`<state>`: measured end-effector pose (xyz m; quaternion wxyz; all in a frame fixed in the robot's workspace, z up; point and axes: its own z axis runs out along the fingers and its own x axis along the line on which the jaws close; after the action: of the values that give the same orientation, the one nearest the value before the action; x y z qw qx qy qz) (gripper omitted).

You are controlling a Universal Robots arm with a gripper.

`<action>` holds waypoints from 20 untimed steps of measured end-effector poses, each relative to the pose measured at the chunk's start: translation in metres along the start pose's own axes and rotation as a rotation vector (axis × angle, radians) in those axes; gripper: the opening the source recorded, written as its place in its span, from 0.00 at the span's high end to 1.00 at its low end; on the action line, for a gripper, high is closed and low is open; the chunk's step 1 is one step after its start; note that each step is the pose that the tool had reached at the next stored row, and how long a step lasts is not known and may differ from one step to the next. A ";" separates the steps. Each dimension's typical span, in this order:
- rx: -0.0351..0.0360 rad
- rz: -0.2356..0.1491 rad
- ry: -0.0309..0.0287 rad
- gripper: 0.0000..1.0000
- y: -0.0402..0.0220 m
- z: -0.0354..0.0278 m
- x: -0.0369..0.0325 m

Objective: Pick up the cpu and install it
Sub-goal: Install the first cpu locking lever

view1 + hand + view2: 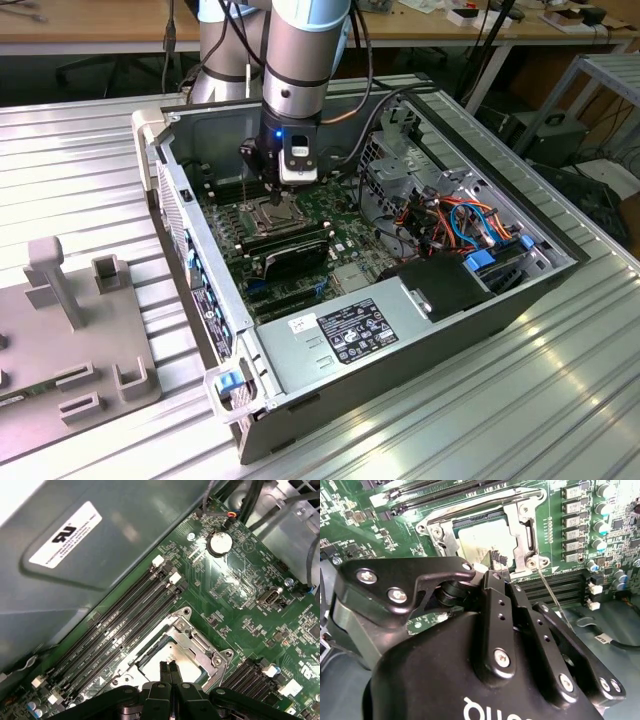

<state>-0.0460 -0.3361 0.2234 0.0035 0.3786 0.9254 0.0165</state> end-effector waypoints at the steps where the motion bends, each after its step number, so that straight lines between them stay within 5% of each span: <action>1: 0.0001 -0.014 0.0004 0.89 0.0000 0.0000 0.0000; 10: 0.0002 -0.034 0.0011 0.89 0.0000 0.0000 0.0000; 20: 0.0013 -0.207 0.0068 0.89 0.0000 0.0001 0.0000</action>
<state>-0.0460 -0.3360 0.2233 0.0018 0.2809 0.9596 0.0167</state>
